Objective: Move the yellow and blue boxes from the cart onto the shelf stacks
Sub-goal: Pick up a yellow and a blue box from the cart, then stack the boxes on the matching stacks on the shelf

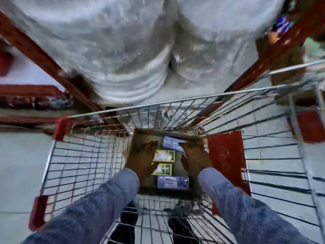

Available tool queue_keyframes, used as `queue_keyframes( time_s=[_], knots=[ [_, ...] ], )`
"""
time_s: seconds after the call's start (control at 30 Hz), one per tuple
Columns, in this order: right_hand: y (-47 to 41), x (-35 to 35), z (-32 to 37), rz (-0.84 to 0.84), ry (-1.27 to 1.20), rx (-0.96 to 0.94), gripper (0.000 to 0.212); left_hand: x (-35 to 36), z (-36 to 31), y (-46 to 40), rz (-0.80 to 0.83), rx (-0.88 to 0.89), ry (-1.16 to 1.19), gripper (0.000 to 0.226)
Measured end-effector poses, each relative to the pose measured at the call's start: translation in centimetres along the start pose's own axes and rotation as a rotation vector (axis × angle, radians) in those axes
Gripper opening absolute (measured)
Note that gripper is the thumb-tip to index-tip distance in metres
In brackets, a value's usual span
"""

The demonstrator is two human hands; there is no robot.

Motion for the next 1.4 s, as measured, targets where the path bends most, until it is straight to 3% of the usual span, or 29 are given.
queue_keyframes(
  time_s=[0.07, 0.17, 0.27, 0.4, 0.57, 0.67, 0.8, 0.9, 1.13, 1.4],
  knots=[
    [-1.5, 3.2, -1.1, 0.068, 0.064, 0.034, 0.054, 2.4, 1.8, -2.0, 0.003, -0.041, 0.016, 0.071],
    [-3.5, 5.9, -2.6, 0.076, 0.111, 0.073, 0.046, 4.9, 3.4, -4.4, 0.059, 0.039, -0.097, 0.076],
    [-4.7, 7.7, -3.0, 0.069, 0.155, 0.055, 0.039, 6.9, 4.0, -5.4, 0.153, 0.083, -0.009, 0.074],
    [-5.6, 10.0, -3.0, 0.080, 0.218, -0.026, 0.052, 7.5, 4.0, -6.0, 0.253, 0.198, -0.038, 0.053],
    [-5.5, 9.8, -2.8, 0.086, 0.241, -0.015, 0.050, 6.1, 2.1, -5.9, 0.263, 0.333, -0.209, 0.051],
    [-4.3, 7.3, -2.7, 0.083, 0.220, 0.014, 0.059, 4.0, 1.1, -4.5, 0.238, 0.406, -0.308, 0.053],
    [-2.9, 0.3, -0.7, 0.051, 0.141, 0.011, 0.059, -2.6, 0.2, -1.6, 0.145, 0.428, -0.268, 0.062],
    [-1.4, -6.6, 1.4, -0.018, 0.094, 0.019, 0.050, -11.1, -2.2, 1.8, -0.070, 0.517, -0.268, 0.059],
    [4.4, -29.0, 9.0, -0.426, 0.064, -0.097, 0.045, -33.8, -8.4, 11.4, -0.395, 0.568, -0.185, 0.053],
    [11.7, -50.0, 15.3, -0.778, 0.155, -0.183, 0.054, -53.6, -16.0, 20.7, -0.765, 0.570, -0.365, 0.059]
  ],
)
Point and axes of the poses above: each hand's wrist, its own y-axis away from the middle knuckle, its own x-axis out of the palm, z = x × y, the point moved 10 cm from there along -y, towards the middle knuckle, and after that the axes turned 10 degrees about -z, right-handed, at the moved point
